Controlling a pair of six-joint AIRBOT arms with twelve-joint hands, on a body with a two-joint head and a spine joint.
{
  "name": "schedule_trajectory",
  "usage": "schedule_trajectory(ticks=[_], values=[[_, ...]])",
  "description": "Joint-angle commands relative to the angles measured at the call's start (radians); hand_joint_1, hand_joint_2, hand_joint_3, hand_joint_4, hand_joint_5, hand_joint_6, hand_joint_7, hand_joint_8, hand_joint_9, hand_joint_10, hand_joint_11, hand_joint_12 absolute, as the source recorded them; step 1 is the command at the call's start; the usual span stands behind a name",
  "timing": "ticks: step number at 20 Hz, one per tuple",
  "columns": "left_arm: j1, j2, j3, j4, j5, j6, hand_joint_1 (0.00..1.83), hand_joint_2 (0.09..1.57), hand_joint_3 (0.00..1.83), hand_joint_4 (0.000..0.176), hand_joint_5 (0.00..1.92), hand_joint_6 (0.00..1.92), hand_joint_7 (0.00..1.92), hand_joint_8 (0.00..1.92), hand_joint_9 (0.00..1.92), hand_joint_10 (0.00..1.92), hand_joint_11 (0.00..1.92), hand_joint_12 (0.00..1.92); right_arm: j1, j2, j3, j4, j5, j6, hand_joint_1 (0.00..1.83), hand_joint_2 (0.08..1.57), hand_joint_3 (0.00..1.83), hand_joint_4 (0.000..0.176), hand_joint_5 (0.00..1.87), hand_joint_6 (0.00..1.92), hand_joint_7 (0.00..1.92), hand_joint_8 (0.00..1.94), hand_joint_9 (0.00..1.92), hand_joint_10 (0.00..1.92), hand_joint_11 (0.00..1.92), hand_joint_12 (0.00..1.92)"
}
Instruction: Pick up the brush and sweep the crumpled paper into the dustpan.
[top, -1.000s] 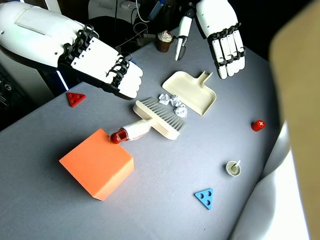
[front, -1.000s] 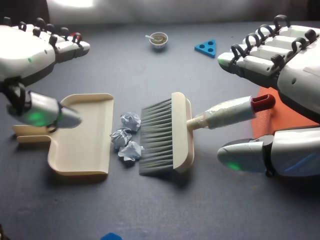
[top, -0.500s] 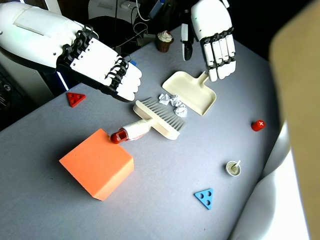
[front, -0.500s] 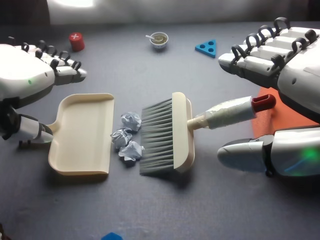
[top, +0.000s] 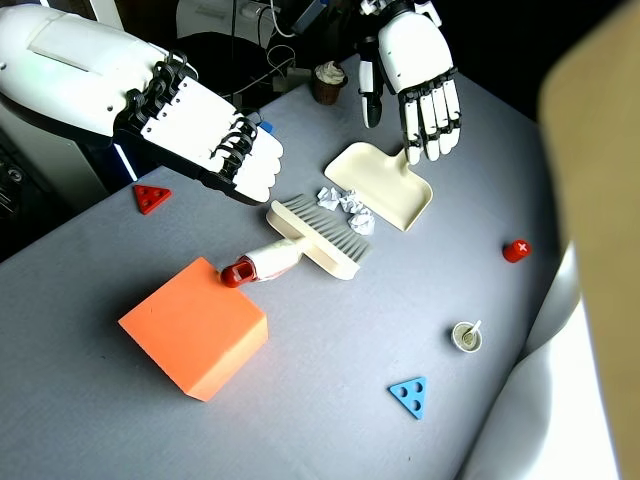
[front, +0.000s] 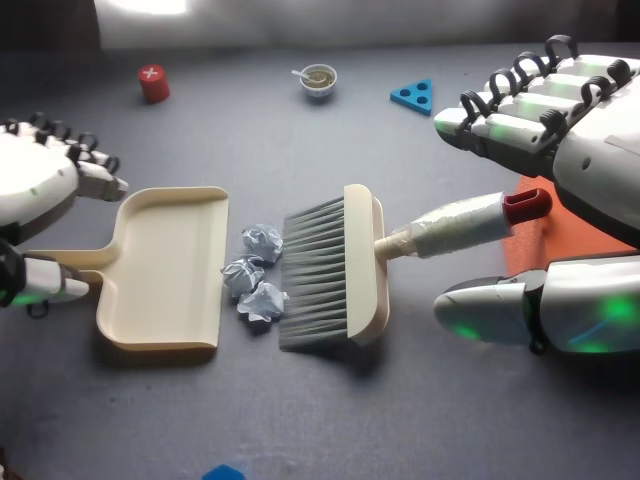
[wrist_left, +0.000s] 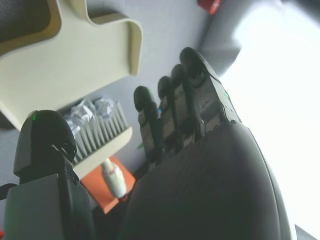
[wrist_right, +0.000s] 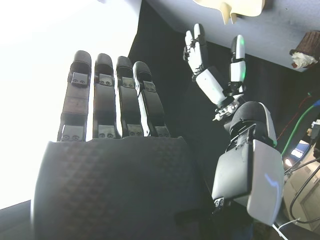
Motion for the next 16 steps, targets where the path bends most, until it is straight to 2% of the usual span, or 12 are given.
schedule_trajectory(ticks=[1, 6, 9, 16], values=[[0.009, -0.012, 0.008, 0.033, -0.125, -0.016, 0.97, 1.06, 0.0, 0.0, 0.45, 0.0, 0.28, 0.0, 0.24, 0.0, 0.15, 0.4, 0.015, 0.009, -0.002, -0.046, -0.07, 0.006, 0.0, 0.96, 0.0, 0.0, 0.17, 0.0, 0.19, 0.0, 0.18, 0.0, 0.19, 0.02], [0.107, -0.04, 0.027, 0.01, -0.205, -0.074, 0.97, 1.04, 0.0, 0.0, 0.45, 0.01, 0.28, 0.0, 0.25, 0.0, 0.17, 0.41, 0.015, 0.008, -0.002, -0.046, -0.072, 0.006, 0.01, 0.96, 0.0, 0.0, 0.18, 0.0, 0.21, 0.01, 0.19, 0.01, 0.21, 0.03], [0.139, -0.055, 0.044, 0.0, -0.226, -0.089, 0.96, 1.05, 0.0, 0.0, 0.45, 0.0, 0.25, 0.0, 0.23, 0.0, 0.14, 0.4, 0.015, 0.008, -0.002, -0.046, -0.073, 0.006, 0.0, 0.97, 0.0, 0.0, 0.19, 0.01, 0.21, 0.0, 0.19, 0.0, 0.2, 0.02], [0.152, -0.102, 0.094, -0.007, -0.228, -0.09, 0.96, 1.05, 0.0, 0.0, 0.47, 0.0, 0.27, 0.0, 0.24, 0.0, 0.16, 0.42, 0.015, 0.008, -0.002, -0.046, -0.073, 0.006, 0.02, 0.99, 0.01, 0.0, 0.16, 0.0, 0.17, 0.0, 0.15, 0.0, 0.16, 0.0]])
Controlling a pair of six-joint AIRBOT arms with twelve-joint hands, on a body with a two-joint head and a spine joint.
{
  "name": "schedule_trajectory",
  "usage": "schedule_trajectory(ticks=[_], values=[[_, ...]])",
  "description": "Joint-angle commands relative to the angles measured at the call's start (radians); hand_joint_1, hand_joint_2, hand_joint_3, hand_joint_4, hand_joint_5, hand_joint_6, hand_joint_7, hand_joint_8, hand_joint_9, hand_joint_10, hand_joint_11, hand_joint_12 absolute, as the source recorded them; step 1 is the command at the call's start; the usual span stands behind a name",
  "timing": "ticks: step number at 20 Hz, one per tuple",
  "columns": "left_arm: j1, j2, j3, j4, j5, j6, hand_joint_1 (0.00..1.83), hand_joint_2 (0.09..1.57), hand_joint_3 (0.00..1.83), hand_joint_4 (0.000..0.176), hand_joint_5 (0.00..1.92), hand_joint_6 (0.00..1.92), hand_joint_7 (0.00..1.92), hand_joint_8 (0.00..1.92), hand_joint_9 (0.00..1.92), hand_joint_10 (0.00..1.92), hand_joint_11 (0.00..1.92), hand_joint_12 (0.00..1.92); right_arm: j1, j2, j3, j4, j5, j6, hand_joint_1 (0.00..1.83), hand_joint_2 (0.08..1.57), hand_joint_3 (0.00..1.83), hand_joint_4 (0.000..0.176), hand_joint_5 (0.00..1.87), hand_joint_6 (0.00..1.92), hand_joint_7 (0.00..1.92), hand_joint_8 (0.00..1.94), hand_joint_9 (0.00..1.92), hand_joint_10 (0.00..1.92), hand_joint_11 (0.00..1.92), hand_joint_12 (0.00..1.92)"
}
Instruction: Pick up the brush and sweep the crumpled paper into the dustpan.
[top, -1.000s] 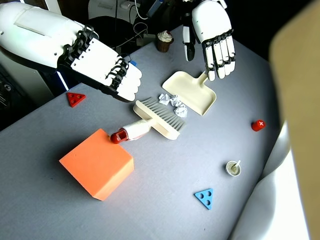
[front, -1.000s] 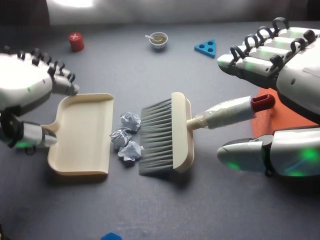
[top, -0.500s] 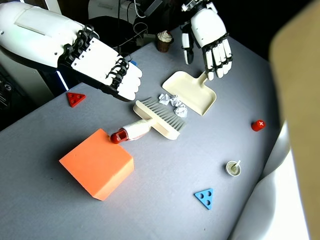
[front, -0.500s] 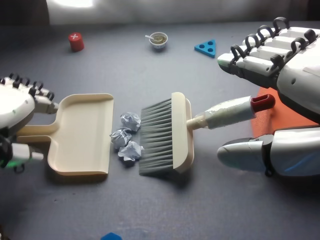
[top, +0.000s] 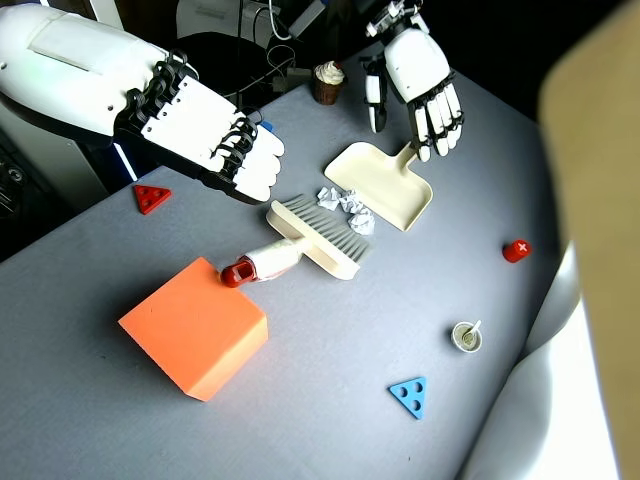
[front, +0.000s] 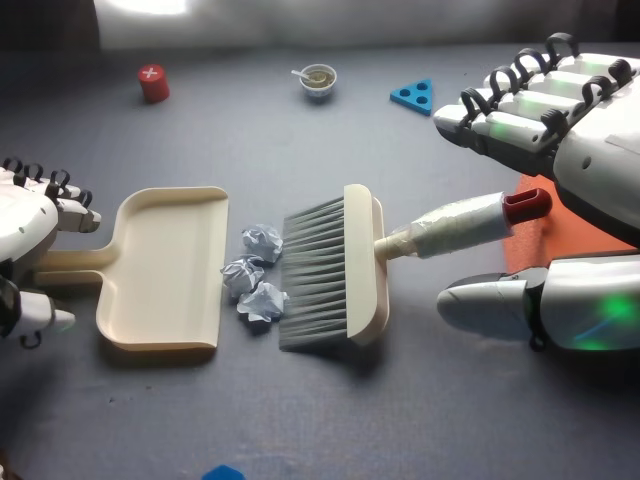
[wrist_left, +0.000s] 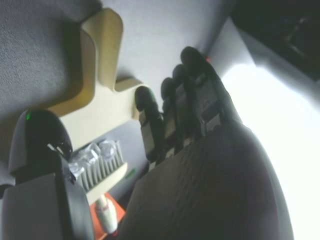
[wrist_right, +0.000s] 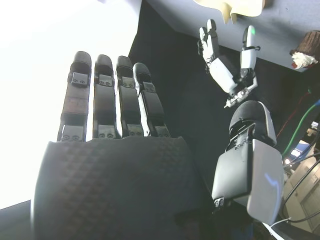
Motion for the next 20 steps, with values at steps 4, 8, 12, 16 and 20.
schedule_trajectory(ticks=[4, 8, 12, 16, 20], values=[[-0.005, -0.025, 0.027, 0.022, -0.088, 0.007, 1.01, 1.06, 0.0, 0.0, 0.58, 0.01, 0.33, 0.0, 0.25, 0.0, 0.13, 0.43, 0.015, 0.008, -0.002, -0.046, -0.072, 0.006, 0.01, 1.0, 0.01, 0.0, 0.17, 0.0, 0.19, 0.0, 0.18, 0.01, 0.2, 0.02], [-0.006, -0.054, 0.043, 0.025, -0.081, 0.009, 0.99, 1.07, 0.0, 0.0, 0.6, 0.01, 0.34, 0.0, 0.26, 0.0, 0.12, 0.44, 0.015, 0.008, -0.002, -0.046, -0.072, 0.006, 0.03, 1.0, 0.0, 0.0, 0.18, 0.01, 0.2, 0.01, 0.19, 0.01, 0.2, 0.02], [-0.012, -0.084, 0.054, 0.023, -0.083, 0.019, 1.01, 1.08, 0.0, 0.0, 0.65, 0.0, 0.35, 0.0, 0.26, 0.0, 0.09, 0.48, 0.015, 0.008, -0.002, -0.046, -0.072, 0.006, 0.05, 1.0, 0.0, 0.0, 0.19, 0.01, 0.21, 0.01, 0.2, 0.01, 0.21, 0.02], [-0.016, -0.105, 0.059, 0.006, -0.083, 0.047, 0.97, 1.1, 0.01, 0.0, 0.67, 0.01, 0.34, 0.0, 0.25, 0.0, 0.08, 0.49, 0.015, 0.008, -0.002, -0.046, -0.073, 0.006, 0.02, 1.01, 0.0, 0.0, 0.17, 0.0, 0.19, 0.0, 0.19, 0.0, 0.2, 0.01], [-0.016, -0.112, 0.069, 0.005, -0.079, 0.053, 1.09, 1.13, 0.0, 0.0, 0.96, 0.96, 0.37, 0.0, 0.31, 0.0, 0.14, 0.54, 0.015, 0.008, -0.002, -0.046, -0.074, 0.006, 0.05, 1.0, 0.0, 0.0, 0.18, 0.0, 0.2, 0.0, 0.2, 0.0, 0.21, 0.01]])
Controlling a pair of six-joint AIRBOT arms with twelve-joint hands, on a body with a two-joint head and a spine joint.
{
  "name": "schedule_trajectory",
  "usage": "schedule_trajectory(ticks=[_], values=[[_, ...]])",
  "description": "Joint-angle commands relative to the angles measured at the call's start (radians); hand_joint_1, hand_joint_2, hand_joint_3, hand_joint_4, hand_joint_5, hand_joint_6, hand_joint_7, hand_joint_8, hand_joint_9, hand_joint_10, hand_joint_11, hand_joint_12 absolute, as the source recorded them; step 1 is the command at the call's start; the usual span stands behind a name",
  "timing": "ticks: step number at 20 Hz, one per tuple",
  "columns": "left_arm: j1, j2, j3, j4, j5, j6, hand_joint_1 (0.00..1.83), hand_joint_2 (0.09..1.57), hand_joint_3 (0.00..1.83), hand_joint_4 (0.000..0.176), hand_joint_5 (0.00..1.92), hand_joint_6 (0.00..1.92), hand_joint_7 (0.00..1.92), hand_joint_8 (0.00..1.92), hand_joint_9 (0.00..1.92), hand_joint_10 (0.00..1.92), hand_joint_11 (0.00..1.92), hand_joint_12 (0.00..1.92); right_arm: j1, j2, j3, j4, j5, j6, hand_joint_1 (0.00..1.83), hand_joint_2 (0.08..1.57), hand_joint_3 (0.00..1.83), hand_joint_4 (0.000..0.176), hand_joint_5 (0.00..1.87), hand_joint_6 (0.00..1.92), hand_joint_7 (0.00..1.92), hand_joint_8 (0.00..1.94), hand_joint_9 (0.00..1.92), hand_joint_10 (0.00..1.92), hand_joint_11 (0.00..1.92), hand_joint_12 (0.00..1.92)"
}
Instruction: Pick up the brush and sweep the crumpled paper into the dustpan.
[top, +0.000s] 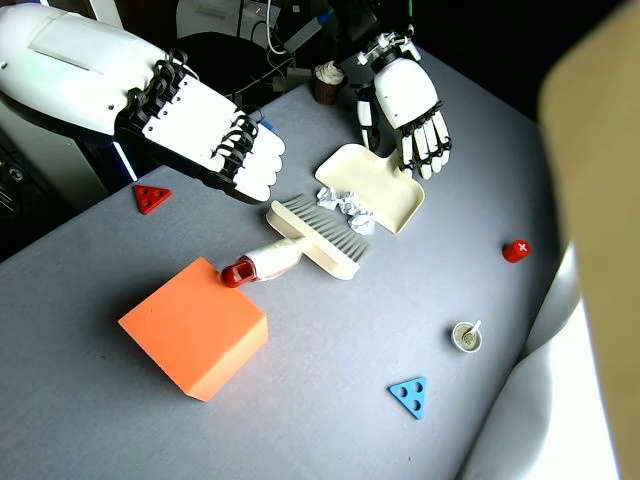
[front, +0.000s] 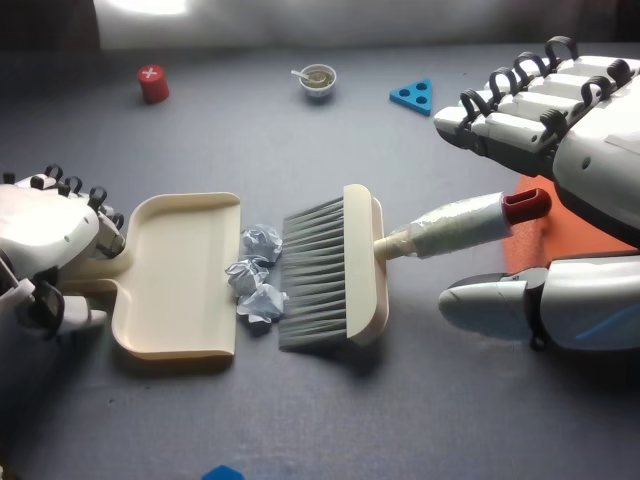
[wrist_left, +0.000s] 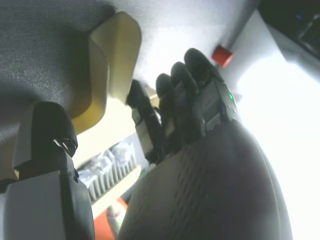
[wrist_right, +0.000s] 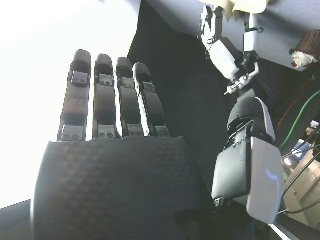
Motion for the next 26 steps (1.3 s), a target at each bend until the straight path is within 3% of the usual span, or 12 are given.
schedule_trajectory(ticks=[1, 9, 11, 13, 16, 18, 20, 21, 24, 25, 26], values=[[-0.007, -0.007, 0.007, 0.018, -0.061, 0.005, 1.09, 1.14, 0.0, 0.0, 0.94, 1.03, 0.35, 0.0, 0.29, 0.0, 0.13, 0.55, 0.015, 0.009, -0.002, -0.045, -0.074, 0.006, 0.05, 1.01, 0.0, 0.0, 0.18, 0.0, 0.2, 0.0, 0.2, 0.0, 0.21, 0.01], [-0.035, -0.007, 0.027, 0.018, -0.05, 0.017, 1.08, 1.15, 0.0, 0.0, 0.92, 1.07, 0.39, 0.0, 0.34, 0.0, 0.12, 0.66, 0.011, 0.008, 0.001, -0.045, -0.077, 0.003, 0.06, 1.02, 0.0, 0.0, 0.18, 0.0, 0.19, 0.01, 0.18, 0.0, 0.2, 0.01], [-0.047, -0.007, 0.038, 0.013, -0.041, 0.017, 1.09, 1.14, 0.0, 0.0, 0.92, 1.07, 0.39, 0.0, 0.34, 0.0, 0.12, 0.66, 0.003, 0.003, 0.003, -0.047, -0.096, -0.039, 0.06, 1.02, 0.0, 0.0, 0.19, 0.0, 0.2, 0.01, 0.19, 0.0, 0.2, 0.01], [-0.064, -0.007, 0.049, 0.013, -0.025, 0.021, 1.09, 1.14, 0.0, 0.0, 0.92, 1.07, 0.39, 0.0, 0.34, 0.0, 0.12, 0.66, -0.032, -0.005, -0.006, -0.103, -0.155, -0.046, 0.06, 1.02, 0.0, 0.0, 0.19, 0.0, 0.2, 0.01, 0.19, 0.0, 0.2, 0.01], [-0.113, -0.018, 0.071, 0.019, 0.024, 0.051, 1.08, 1.15, 0.0, 0.0, 0.91, 1.09, 0.39, 0.0, 0.33, 0.0, 0.1, 0.66, -0.127, -0.005, -0.06, -0.118, -0.23, -0.129, 0.06, 1.02, 0.0, 0.0, 0.17, 0.0, 0.18, 0.0, 0.18, 0.0, 0.19, 0.0], [-0.13, -0.017, 0.077, 0.019, 0.03, 0.058, 1.09, 1.14, 0.0, 0.0, 0.93, 1.06, 0.4, 0.0, 0.34, 0.0, 0.08, 0.7, -0.122, -0.025, -0.07, -0.114, -0.28, -0.129, 0.31, 0.99, 0.0, 0.0, 0.2, 0.01, 0.24, 0.02, 0.22, 0.01, 0.24, 0.02], [-0.142, -0.014, 0.087, 0.021, 0.057, 0.058, 1.09, 1.14, 0.0, 0.0, 0.93, 1.06, 0.4, 0.0, 0.32, 0.0, 0.05, 0.71, -0.134, -0.058, -0.084, -0.153, -0.341, -0.13, 0.45, 0.97, 0.0, 0.0, 0.19, 0.0, 0.26, 0.0, 0.25, 0.01, 0.28, 0.03], [-0.152, -0.018, 0.095, 0.025, 0.071, 0.058, 1.11, 1.13, 0.0, 0.0, 0.95, 1.03, 0.39, 0.0, 0.32, 0.0, 0.03, 0.71, -0.157, -0.076, -0.096, -0.198, -0.382, -0.13, 0.62, 0.97, 0.0, 0.0, 0.17, 0.0, 0.24, 0.0, 0.23, 0.0, 0.25, 0.02], [-0.153, -0.017, 0.097, 0.026, 0.074, 0.047, 1.08, 1.13, 0.0, 0.0, 0.95, 1.03, 0.42, 0.01, 0.35, 0.01, 0.06, 0.73, -0.233, -0.162, -0.085, -0.276, -0.549, -0.163, 0.75, 0.98, 0.0, 0.0, 0.13, 0.0, 0.2, 0.0, 0.19, 0.0, 0.21, 0.0], [-0.152, -0.015, 0.097, 0.03, 0.075, 0.045, 1.08, 1.13, 0.0, 0.0, 0.95, 1.03, 0.4, 0.0, 0.35, 0.0, 0.06, 0.72, -0.272, -0.21, -0.07, -0.319, -0.654, -0.163, 0.88, 0.94, 0.0, 0.0, 0.15, 0.01, 0.21, 0.01, 0.2, 0.01, 0.23, 0.01], [-0.152, -0.015, 0.097, 0.031, 0.073, 0.039, 1.09, 1.14, 0.0, 0.0, 0.92, 1.07, 0.39, 0.0, 0.33, 0.0, 0.03, 0.72, -0.305, -0.253, -0.055, -0.362, -0.735, -0.163, 0.87, 0.97, 0.0, 0.0, 0.08, 0.0, 0.15, 0.0, 0.16, 0.0, 0.17, 0.0]])
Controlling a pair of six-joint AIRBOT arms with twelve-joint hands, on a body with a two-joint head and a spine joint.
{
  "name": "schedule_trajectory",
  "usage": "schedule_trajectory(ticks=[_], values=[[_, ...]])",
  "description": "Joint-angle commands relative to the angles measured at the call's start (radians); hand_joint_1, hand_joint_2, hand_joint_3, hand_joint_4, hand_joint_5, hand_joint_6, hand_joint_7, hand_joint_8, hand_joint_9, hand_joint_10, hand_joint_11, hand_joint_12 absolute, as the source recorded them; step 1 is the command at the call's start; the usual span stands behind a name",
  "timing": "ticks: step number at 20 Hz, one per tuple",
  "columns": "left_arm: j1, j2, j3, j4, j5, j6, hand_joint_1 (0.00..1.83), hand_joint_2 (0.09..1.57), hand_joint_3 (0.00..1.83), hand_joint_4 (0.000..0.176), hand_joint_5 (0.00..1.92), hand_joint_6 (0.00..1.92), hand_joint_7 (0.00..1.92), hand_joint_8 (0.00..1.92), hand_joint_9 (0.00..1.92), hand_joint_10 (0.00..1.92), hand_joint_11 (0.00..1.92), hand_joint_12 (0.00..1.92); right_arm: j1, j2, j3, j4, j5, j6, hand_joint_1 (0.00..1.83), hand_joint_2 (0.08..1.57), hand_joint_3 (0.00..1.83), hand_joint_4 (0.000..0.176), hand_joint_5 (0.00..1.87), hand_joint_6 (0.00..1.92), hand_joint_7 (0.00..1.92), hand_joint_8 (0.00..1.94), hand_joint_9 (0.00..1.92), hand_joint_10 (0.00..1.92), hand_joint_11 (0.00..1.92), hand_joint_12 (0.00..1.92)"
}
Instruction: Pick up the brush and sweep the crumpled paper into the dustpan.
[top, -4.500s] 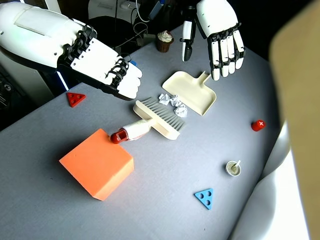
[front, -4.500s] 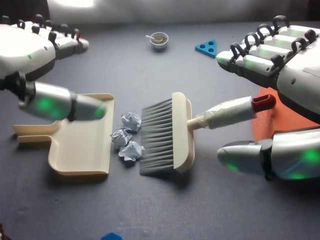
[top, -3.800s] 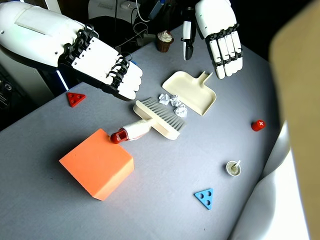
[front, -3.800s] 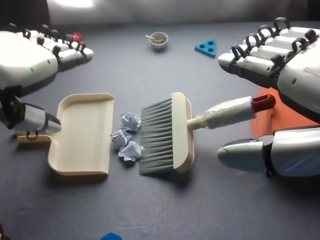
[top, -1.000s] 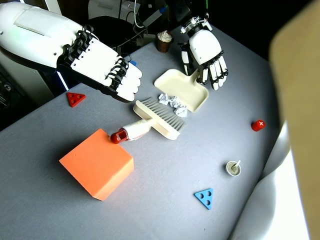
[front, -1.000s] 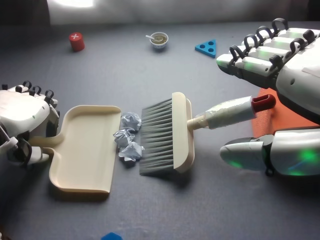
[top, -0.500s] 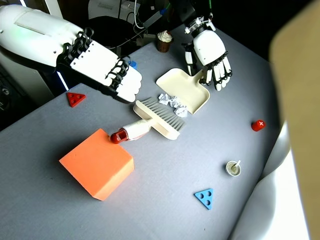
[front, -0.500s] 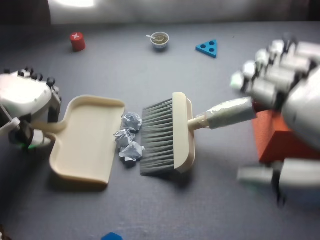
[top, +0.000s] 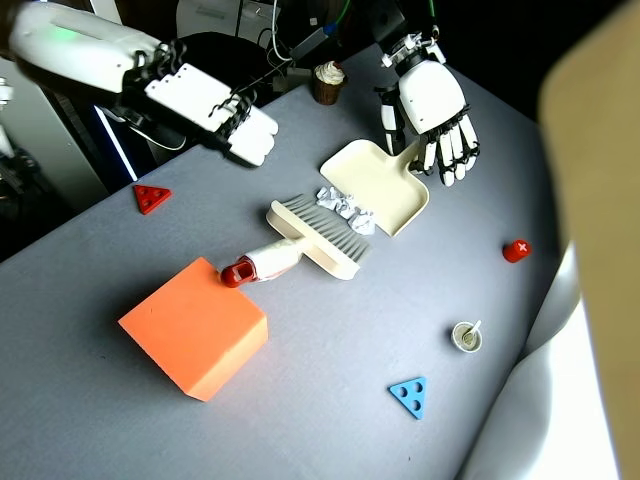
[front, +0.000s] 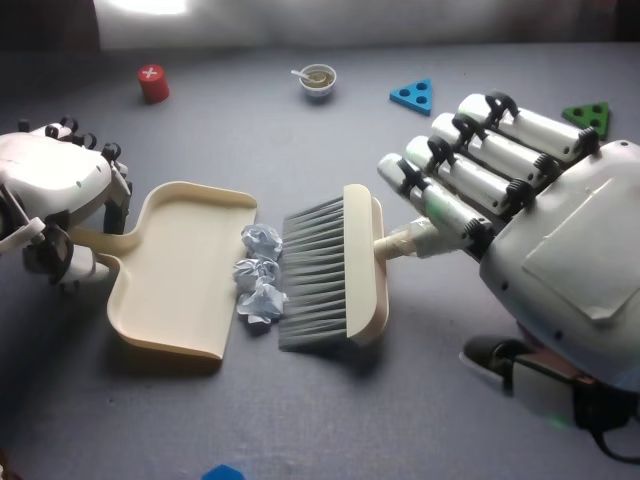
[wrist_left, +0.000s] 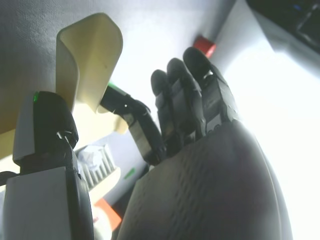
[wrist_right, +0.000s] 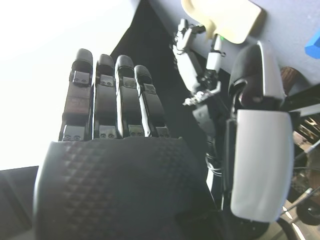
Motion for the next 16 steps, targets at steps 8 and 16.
schedule_trajectory(ticks=[8, 16], values=[[-0.023, -0.009, 0.015, 0.036, -0.101, -0.025, 1.09, 1.14, 0.0, 0.0, 0.94, 1.05, 0.41, 0.0, 0.34, 0.0, 0.02, 0.73, -0.051, -0.19, 0.113, -0.126, -0.362, 0.04, 1.06, 0.99, 0.01, 0.0, 0.2, 0.02, 0.2, 0.0, 0.23, 0.01, 0.27, 0.05], [-0.041, -0.032, 0.048, 0.052, -0.093, -0.041, 1.11, 1.12, 0.0, 0.0, 0.96, 1.01, 0.43, 0.0, 0.35, 0.0, 0.04, 0.69, -0.087, -0.398, 0.345, -0.119, -0.398, 0.041, 1.04, 1.0, 0.0, 0.0, 0.2, 0.0, 0.2, 0.0, 0.23, 0.0, 0.27, 0.05]])
